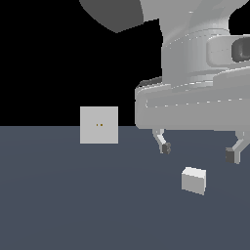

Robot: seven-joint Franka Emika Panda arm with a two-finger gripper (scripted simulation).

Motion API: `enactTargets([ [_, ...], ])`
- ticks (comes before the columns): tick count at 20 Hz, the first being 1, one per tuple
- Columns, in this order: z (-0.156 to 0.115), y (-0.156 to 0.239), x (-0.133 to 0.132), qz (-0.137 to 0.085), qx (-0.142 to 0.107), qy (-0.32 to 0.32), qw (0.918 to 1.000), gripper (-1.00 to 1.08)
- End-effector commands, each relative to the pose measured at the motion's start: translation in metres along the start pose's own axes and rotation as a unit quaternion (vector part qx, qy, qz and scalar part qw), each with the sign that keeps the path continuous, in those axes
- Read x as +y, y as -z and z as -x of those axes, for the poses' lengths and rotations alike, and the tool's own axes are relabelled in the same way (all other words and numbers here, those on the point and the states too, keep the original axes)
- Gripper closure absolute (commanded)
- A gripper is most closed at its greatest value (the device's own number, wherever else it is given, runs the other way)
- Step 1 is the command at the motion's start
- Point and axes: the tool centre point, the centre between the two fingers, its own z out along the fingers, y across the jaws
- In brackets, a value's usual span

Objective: Plug the charger into the wall socket.

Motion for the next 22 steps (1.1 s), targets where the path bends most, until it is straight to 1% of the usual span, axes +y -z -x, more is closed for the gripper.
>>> enactTargets([
  [1, 0.001, -0.007, 0.0, 0.0, 0.0, 0.0, 1.0, -0.92],
  [8, 0.006, -0.036, 0.001, 0.0, 0.0, -0.002, 1.0, -0.92],
  [14, 0.007, -0.045, 0.001, 0.0, 0.0, -0.002, 1.0, -0.92],
  [15, 0.007, -0.045, 0.001, 0.0, 0.0, -0.002, 1.0, 1.08],
  [22, 0.007, -0.045, 0.001, 0.0, 0.0, -0.002, 1.0, 1.08],
])
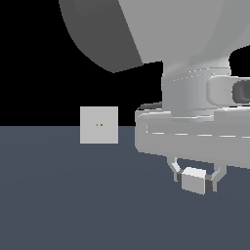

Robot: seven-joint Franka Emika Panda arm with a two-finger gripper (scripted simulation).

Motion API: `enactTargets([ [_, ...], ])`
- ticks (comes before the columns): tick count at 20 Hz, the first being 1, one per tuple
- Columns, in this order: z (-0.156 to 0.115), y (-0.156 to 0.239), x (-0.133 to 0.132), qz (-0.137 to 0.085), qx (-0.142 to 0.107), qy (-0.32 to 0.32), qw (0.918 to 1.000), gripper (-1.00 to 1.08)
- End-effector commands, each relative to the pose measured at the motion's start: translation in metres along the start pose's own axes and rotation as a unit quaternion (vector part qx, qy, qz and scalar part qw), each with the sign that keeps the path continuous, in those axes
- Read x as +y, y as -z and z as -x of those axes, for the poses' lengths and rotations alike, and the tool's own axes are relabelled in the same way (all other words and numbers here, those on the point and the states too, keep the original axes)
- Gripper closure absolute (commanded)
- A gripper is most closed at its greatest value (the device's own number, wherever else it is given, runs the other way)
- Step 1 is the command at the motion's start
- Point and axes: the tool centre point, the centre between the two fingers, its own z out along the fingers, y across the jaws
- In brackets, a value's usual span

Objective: Plug the charger into the wall socket.

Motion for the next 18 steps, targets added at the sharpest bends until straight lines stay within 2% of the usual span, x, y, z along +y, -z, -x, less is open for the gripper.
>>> enactTargets([
  [1, 0.0, 0.0, 0.0, 0.0, 0.0, 0.0, 1.0, 1.08],
  [5, 0.0, 0.001, -0.002, 0.0, 0.0, 0.003, 1.0, 1.08],
  [9, -0.002, 0.008, -0.016, -0.004, 0.0, 0.03, 0.9995, 1.08],
  [14, -0.002, 0.026, -0.054, -0.012, 0.001, 0.101, 0.9948, 1.08],
  [18, 0.004, 0.047, -0.097, -0.023, 0.001, 0.181, 0.9833, 1.08],
])
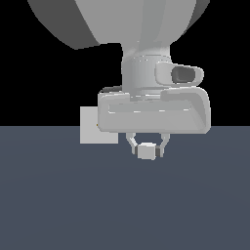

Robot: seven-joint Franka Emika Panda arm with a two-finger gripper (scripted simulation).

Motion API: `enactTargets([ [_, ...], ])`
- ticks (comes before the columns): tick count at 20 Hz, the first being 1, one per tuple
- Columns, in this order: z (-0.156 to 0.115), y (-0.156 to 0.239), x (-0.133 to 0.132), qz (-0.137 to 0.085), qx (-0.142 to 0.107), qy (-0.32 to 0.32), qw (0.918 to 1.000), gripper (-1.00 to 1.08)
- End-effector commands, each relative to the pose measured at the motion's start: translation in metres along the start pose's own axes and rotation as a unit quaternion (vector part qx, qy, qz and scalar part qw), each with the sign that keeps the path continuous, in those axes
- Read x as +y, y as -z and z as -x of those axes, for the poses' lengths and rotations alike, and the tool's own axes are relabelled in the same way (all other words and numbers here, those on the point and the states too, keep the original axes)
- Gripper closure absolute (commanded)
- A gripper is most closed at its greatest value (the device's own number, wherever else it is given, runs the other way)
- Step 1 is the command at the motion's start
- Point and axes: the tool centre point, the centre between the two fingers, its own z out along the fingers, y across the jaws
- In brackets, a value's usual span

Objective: Plug the charger into the wall socket.

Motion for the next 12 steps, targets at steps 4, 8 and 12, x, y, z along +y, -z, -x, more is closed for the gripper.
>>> enactTargets([
  [4, -0.001, 0.028, -0.06, -0.015, 0.001, 0.111, 0.9937, 1.08],
  [8, 0.004, 0.042, -0.089, -0.022, 0.0, 0.164, 0.9862, 1.08],
  [12, 0.008, 0.05, -0.105, -0.027, 0.0, 0.194, 0.9807, 1.08],
])
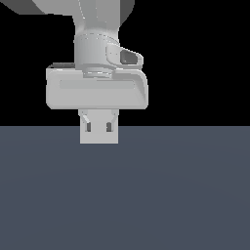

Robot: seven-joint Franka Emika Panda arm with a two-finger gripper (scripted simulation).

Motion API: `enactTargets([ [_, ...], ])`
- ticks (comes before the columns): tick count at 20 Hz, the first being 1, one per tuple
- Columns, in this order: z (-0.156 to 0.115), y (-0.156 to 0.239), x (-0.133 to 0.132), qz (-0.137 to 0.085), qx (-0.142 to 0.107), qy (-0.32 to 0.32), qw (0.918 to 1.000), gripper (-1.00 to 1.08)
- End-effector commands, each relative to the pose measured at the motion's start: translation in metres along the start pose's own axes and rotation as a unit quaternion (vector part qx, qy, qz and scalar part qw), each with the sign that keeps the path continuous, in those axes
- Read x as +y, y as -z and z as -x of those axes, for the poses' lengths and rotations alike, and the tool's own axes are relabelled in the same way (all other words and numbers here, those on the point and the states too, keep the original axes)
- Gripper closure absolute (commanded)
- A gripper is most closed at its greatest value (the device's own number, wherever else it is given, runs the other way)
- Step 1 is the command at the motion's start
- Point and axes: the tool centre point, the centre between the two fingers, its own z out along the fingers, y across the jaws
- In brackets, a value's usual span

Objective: Plug the charger into the wall socket.

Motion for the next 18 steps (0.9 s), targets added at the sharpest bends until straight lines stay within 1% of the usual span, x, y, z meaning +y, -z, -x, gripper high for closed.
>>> enactTargets([
  [1, 0.0, 0.003, -0.008, -0.002, -0.001, 0.015, 0.9999, 1.08],
  [11, -0.002, 0.004, -0.011, -0.003, -0.001, 0.019, 0.9998, 1.08],
  [18, -0.019, 0.002, -0.011, -0.003, -0.001, 0.019, 0.9998, 1.08],
])
